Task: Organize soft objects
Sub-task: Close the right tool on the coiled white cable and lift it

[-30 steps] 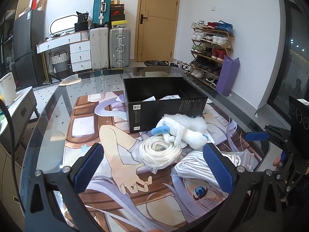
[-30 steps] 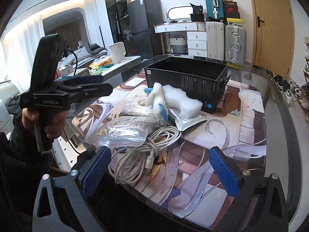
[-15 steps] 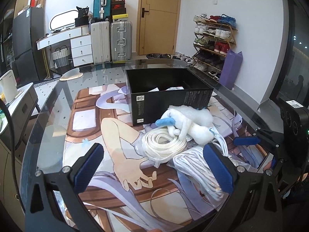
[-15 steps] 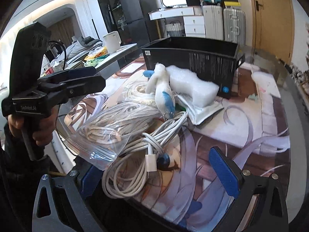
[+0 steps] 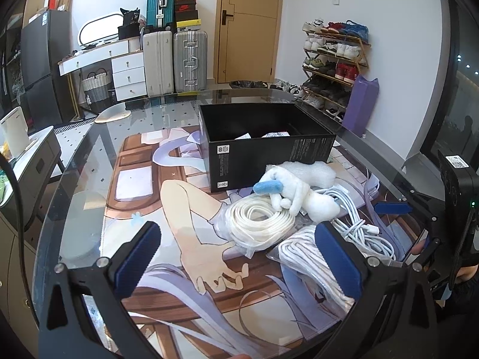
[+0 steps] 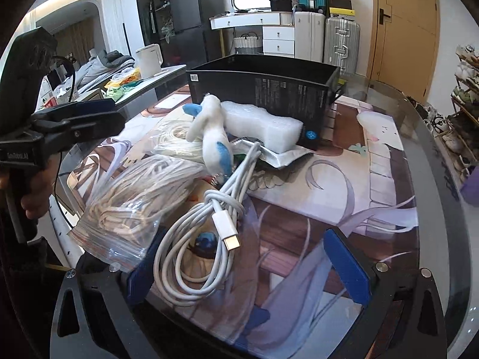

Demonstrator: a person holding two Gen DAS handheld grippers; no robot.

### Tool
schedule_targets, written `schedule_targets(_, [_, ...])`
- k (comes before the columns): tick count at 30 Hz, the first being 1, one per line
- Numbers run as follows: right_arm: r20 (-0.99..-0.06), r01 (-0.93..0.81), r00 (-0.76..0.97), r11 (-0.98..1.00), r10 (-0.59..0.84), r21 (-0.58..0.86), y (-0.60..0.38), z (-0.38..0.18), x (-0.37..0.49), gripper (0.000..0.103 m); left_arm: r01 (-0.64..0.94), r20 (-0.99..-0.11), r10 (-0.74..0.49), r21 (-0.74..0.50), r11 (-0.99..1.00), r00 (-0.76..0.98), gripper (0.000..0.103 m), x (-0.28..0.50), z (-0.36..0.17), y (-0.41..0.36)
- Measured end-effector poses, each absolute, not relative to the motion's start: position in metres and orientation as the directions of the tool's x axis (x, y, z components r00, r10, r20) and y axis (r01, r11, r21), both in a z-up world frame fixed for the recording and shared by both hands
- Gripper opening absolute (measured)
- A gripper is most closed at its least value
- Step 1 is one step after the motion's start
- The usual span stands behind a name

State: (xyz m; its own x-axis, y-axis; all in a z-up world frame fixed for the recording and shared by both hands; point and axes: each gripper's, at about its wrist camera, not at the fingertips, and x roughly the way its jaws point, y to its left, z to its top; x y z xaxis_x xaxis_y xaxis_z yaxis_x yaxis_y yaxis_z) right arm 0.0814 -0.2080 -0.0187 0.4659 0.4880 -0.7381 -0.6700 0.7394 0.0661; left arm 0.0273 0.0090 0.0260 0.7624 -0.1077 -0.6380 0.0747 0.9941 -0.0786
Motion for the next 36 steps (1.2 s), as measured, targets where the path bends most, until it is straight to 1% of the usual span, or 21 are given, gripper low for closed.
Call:
schedule_targets(7, [-0.712, -0.650, 0.497, 0.756, 0.496, 0.073, -0.236, -0.022, 0.085, 0.103, 0.059, -0.643, -0.100, -0.085, 0.995, 0.759, 0.103, 0.030, 0.024, 0.014])
schedule_targets(11, [-0.712, -0.612, 0.502, 0.784, 0.490, 0.108, -0.247, -0.022, 0.090, 0.103, 0.070, -0.648, -0.106, -0.081, 0.994, 0.755, 0.103, 0.030, 0.022, 0.012])
schedule_targets(19, [-0.696, -0.612, 0.539, 0.788, 0.475, 0.064, -0.222, -0.025, 0.080, 0.102, 0.082, -0.652, -0.111, -0.074, 0.994, 0.750, 0.103, 0.030, 0.020, 0.008])
schedule_targets(21, [-0.687, -0.610, 0.552, 0.791, 0.472, 0.054, -0.216, -0.028, 0.077, 0.102, 0.082, -0.653, -0.109, -0.072, 0.994, 0.750, 0.103, 0.030, 0.019, 0.007])
schedule_targets(22, [-0.688, -0.609, 0.552, 0.792, 0.471, 0.053, -0.215, -0.030, 0.077, 0.099, 0.082, -0.654, -0.109, -0.072, 0.994, 0.749, 0.103, 0.030, 0.019, 0.007])
schedule_targets(24, [-0.675, -0.597, 0.573, 0.801, 0.465, 0.044, -0.214, -0.031, 0.076, 0.097, 0.083, -0.656, -0.111, -0.073, 0.994, 0.747, 0.103, 0.030, 0.019, 0.007])
schedule_targets(30, [-0.612, -0.583, 0.597, 0.804, 0.520, 0.115, -0.225, -0.035, 0.073, 0.097, 0.082, -0.659, -0.111, -0.075, 0.994, 0.744, 0.103, 0.031, 0.016, 0.006])
schedule_targets(36, [-0.584, -0.593, 0.638, 0.804, 0.501, 0.042, -0.218, -0.038, 0.066, 0.097, 0.089, -0.664, -0.115, -0.073, 0.993, 0.739, 0.103, 0.031, 0.015, 0.004])
